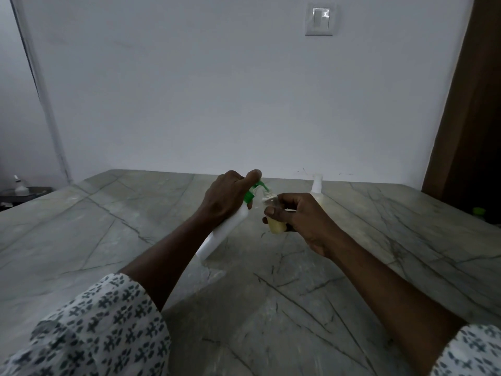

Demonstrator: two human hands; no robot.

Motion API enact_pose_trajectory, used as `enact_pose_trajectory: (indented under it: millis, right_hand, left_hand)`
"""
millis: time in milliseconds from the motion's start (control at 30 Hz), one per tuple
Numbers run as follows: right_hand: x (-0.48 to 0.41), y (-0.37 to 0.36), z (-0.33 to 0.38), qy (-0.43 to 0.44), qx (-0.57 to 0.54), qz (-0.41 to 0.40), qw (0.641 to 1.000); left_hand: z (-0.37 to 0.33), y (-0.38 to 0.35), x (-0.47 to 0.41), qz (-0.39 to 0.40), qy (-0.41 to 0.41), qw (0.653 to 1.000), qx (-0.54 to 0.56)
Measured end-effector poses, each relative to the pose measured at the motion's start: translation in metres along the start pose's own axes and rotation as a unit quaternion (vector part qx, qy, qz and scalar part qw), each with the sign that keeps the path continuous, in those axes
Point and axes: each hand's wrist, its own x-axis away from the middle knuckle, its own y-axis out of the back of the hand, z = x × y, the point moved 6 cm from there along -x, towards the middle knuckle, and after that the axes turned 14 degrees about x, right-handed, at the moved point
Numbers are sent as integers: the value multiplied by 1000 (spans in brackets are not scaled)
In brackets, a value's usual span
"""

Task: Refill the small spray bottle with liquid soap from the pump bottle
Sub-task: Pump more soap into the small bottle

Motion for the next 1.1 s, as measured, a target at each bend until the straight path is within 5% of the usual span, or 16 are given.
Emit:
enact_pose_trajectory:
  millis: [333, 1100]
  right_hand:
    - [-1, -2, -1, -14, -99, 48, 994]
    - [-1, 3, -3, -4, -94, 68, 993]
  left_hand:
    - [-5, -1, 3, 2, 29, 999, 26]
    - [-12, -2, 6, -3, 10, 1000, 25]
